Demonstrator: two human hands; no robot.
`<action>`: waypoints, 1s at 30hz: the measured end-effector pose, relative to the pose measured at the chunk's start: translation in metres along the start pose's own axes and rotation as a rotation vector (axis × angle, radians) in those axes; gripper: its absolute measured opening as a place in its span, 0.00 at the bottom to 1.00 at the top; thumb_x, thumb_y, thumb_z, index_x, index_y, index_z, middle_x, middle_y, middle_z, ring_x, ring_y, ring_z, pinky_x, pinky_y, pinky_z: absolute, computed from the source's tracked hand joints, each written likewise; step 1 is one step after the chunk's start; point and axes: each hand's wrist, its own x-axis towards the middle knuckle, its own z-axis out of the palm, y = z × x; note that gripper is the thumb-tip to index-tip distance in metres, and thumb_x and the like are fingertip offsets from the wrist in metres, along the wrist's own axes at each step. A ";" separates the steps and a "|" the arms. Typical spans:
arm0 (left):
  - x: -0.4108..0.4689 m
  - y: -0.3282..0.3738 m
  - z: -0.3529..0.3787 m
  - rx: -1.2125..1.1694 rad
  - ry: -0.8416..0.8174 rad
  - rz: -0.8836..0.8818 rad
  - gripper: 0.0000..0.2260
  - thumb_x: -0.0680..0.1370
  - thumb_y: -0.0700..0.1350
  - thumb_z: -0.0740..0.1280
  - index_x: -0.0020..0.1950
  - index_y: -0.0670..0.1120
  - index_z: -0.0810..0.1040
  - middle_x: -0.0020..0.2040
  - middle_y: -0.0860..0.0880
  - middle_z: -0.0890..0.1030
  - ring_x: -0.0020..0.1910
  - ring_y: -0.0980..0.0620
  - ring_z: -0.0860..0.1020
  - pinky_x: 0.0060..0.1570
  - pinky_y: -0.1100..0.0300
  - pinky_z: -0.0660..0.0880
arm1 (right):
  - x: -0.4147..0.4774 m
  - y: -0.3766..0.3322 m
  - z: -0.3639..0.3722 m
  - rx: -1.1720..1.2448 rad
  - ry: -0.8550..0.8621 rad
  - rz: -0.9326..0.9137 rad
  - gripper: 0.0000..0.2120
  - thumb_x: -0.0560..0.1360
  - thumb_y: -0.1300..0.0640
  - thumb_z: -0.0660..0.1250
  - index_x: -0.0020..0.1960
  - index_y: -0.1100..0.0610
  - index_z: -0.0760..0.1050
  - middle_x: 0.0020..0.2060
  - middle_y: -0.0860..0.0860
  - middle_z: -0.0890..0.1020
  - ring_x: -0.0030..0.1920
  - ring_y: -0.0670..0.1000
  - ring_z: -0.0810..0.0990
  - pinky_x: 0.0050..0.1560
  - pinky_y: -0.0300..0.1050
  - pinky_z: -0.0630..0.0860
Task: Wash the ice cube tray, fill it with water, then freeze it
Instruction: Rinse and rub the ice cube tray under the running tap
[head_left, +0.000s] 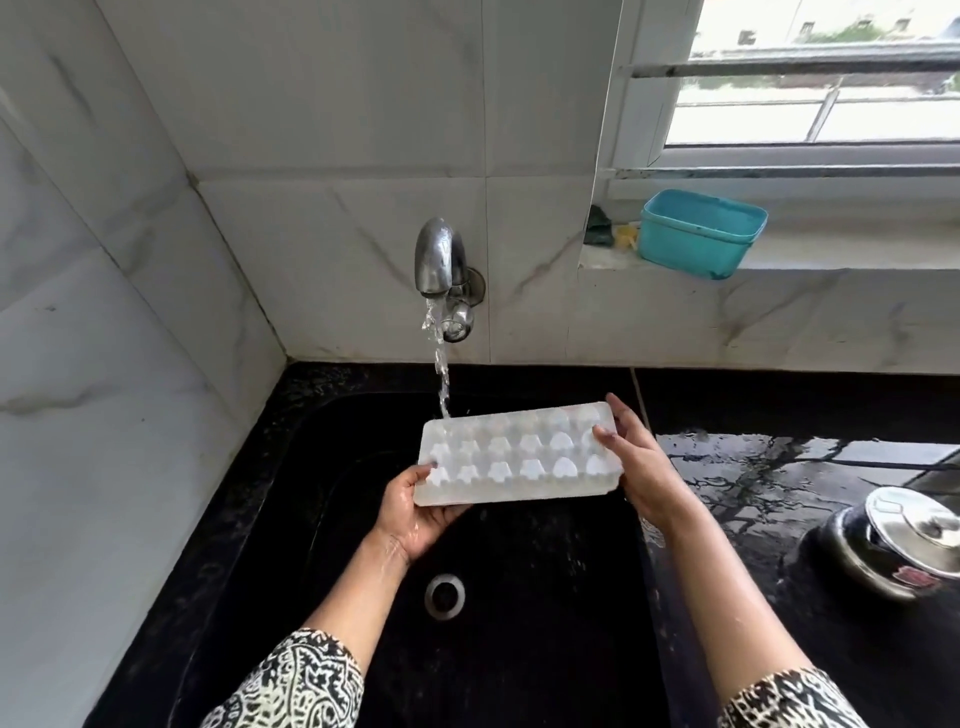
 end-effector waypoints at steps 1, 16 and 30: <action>-0.001 -0.001 0.000 0.014 -0.006 0.011 0.15 0.79 0.41 0.56 0.62 0.37 0.73 0.50 0.37 0.82 0.44 0.40 0.83 0.39 0.47 0.82 | 0.006 0.001 0.001 -0.162 0.062 0.018 0.26 0.80 0.58 0.61 0.75 0.48 0.60 0.66 0.48 0.74 0.61 0.45 0.77 0.60 0.44 0.75; -0.021 -0.009 -0.024 0.089 0.128 0.116 0.20 0.83 0.55 0.50 0.62 0.46 0.75 0.72 0.41 0.69 0.50 0.55 0.81 0.55 0.57 0.73 | -0.004 0.065 0.199 -1.285 -0.243 -0.381 0.41 0.73 0.34 0.36 0.78 0.58 0.43 0.78 0.53 0.43 0.77 0.50 0.38 0.74 0.49 0.35; -0.029 -0.024 -0.019 0.163 0.225 0.286 0.10 0.82 0.48 0.58 0.60 0.49 0.75 0.54 0.48 0.81 0.51 0.46 0.80 0.42 0.48 0.79 | 0.051 0.065 0.109 -1.222 0.079 0.098 0.34 0.81 0.40 0.43 0.78 0.62 0.42 0.77 0.57 0.41 0.77 0.54 0.38 0.74 0.56 0.38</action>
